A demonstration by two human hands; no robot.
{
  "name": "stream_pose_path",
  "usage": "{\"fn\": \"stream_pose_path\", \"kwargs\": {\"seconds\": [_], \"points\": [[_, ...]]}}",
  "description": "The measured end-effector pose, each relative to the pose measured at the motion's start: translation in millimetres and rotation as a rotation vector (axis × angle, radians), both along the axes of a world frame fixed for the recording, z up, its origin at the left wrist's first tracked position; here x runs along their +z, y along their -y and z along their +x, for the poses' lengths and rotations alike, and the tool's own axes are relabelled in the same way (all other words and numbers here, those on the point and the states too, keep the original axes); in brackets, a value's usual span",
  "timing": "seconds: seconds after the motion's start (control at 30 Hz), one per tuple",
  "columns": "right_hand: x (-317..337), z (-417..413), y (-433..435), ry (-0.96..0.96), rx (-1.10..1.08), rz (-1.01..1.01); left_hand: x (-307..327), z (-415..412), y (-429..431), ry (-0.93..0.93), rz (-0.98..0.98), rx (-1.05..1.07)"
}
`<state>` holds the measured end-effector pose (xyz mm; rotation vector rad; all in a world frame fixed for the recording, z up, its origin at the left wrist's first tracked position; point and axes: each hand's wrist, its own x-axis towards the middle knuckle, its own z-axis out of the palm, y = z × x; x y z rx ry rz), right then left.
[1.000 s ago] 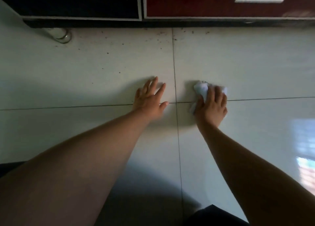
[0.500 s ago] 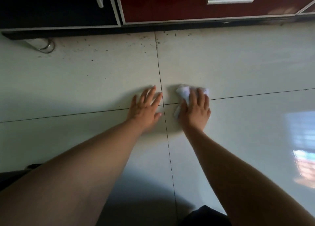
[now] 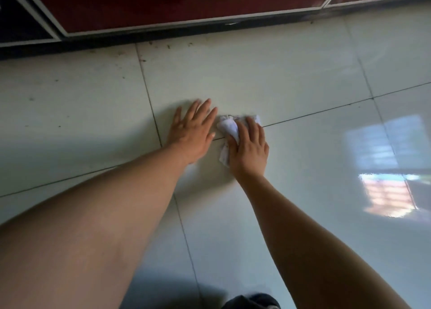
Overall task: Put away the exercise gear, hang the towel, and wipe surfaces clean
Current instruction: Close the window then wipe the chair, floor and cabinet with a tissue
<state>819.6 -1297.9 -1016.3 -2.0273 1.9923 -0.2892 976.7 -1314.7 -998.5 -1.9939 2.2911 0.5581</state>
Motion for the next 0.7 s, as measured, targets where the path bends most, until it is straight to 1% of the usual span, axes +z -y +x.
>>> {"fn": "stream_pose_path", "kwargs": {"seconds": [0.2, 0.3, 0.37, 0.43, 0.53, 0.63, 0.7], "points": [[-1, -44, 47, 0.009, -0.144, 0.013, -14, -61, 54, -0.03, -0.042, -0.039], [-3, -59, 68, 0.034, -0.231, -0.009, -29, -68, 59, -0.074, -0.149, 0.016], [-5, -63, 63, 0.04, -0.216, -0.054, -36, -67, 58, -0.104, -0.237, 0.022], [-7, -67, 47, 0.057, -0.194, -0.085, -38, -65, 60, -0.12, -0.274, 0.012], [-8, -77, 45, 0.052, -0.196, -0.098, -36, -65, 61, -0.114, -0.291, 0.02], [-12, -82, 87, 0.023, -0.304, -0.103, -35, -67, 61, -0.109, -0.275, 0.022], [-12, -77, 112, 0.016, -0.334, -0.092, -35, -66, 63, -0.112, -0.258, 0.023]]}}
